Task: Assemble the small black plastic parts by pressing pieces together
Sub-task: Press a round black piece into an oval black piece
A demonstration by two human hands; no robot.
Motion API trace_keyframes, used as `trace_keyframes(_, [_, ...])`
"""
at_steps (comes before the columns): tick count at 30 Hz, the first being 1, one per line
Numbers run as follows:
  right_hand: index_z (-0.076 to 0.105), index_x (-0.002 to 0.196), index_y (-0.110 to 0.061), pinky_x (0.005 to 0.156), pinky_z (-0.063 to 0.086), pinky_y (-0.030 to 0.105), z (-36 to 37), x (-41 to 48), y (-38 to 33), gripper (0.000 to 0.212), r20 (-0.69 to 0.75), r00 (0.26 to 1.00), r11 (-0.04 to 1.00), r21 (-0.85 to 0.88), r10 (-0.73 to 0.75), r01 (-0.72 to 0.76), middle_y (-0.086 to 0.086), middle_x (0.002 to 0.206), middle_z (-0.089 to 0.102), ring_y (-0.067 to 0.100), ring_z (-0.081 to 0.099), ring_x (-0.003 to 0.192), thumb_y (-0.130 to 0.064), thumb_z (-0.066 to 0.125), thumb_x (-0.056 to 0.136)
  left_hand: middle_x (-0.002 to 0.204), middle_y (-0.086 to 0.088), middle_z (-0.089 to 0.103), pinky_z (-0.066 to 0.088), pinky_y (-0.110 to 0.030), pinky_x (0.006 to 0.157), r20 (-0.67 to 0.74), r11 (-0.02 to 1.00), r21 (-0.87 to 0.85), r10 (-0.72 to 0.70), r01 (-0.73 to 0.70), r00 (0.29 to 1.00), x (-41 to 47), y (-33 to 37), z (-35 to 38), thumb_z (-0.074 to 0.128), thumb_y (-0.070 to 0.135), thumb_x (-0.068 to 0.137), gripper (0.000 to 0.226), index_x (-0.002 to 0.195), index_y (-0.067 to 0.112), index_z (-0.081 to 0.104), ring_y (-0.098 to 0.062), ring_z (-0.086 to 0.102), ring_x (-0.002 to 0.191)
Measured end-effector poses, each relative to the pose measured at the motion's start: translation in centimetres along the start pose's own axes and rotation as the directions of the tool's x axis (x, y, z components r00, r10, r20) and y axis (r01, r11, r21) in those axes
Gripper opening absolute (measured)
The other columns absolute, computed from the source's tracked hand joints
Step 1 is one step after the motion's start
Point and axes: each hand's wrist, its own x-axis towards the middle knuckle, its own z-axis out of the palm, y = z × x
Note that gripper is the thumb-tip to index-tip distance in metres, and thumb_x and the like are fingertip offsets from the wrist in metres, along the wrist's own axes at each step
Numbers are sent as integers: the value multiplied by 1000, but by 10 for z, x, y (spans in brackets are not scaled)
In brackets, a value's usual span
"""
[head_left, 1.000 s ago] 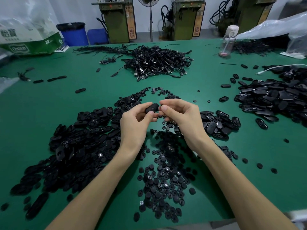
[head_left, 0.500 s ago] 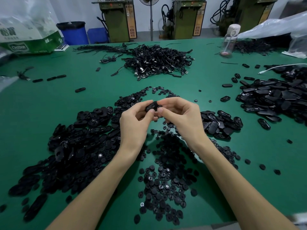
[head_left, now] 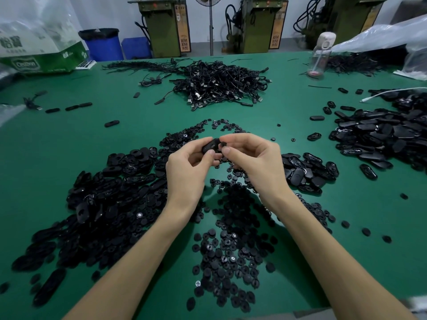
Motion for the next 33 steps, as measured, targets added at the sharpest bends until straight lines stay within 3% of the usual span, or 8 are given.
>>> trace_keyframes(4, [78, 106, -7, 70, 53, 16, 0, 0, 0, 17, -14, 1000, 1000, -20, -9, 9, -1, 88, 80, 7, 74, 79, 0, 74, 91, 93, 3, 80, 62, -30, 85, 0, 1000, -10, 1, -1, 1000, 0, -1, 0, 68, 1, 96, 28, 123, 8, 73, -14, 78, 86])
trace_keyframes(8, [80, 105, -14, 73, 54, 21, -1, 0, 3, 13, -56, 997, 986, -161, -52, 42, -4, 87, 79, 9, 71, 79, -10, 73, 95, 94, 4, 80, 62, -29, 84, 16, 999, -49, -13, 14, 1000, -1, 0, 0, 68, 2, 96, 26, 121, 10, 73, -15, 78, 88])
trace_keyframes(16, [79, 102, -19, 76, 58, 25, 2, -2, 5, 9, -109, 988, 933, -355, -106, 61, -9, 84, 77, 7, 72, 79, -18, 75, 95, 96, -4, 81, 60, -24, 85, 65, 966, -208, -143, 153, 988, 0, 2, -2, 69, 1, 95, 27, 119, 13, 75, -20, 78, 91])
trace_keyframes(22, [77, 100, -19, 73, 50, 12, 3, -2, 3, 8, -139, 977, 877, -473, -163, 79, -12, 85, 74, 4, 69, 79, -14, 74, 94, 96, -3, 81, 60, -26, 85, 84, 966, -194, -156, 170, 984, 0, 1, -1, 67, -2, 95, 29, 118, 13, 75, -20, 78, 91])
trace_keyframes(33, [75, 101, -13, 72, 50, 11, 7, -5, 7, 14, -36, 986, 812, -573, -164, 114, -4, 86, 74, 6, 67, 80, -3, 72, 92, 96, 1, 81, 58, -21, 78, 120, 985, -89, -137, 149, 983, -1, -2, 1, 68, -5, 92, 31, 115, 13, 77, -19, 78, 86])
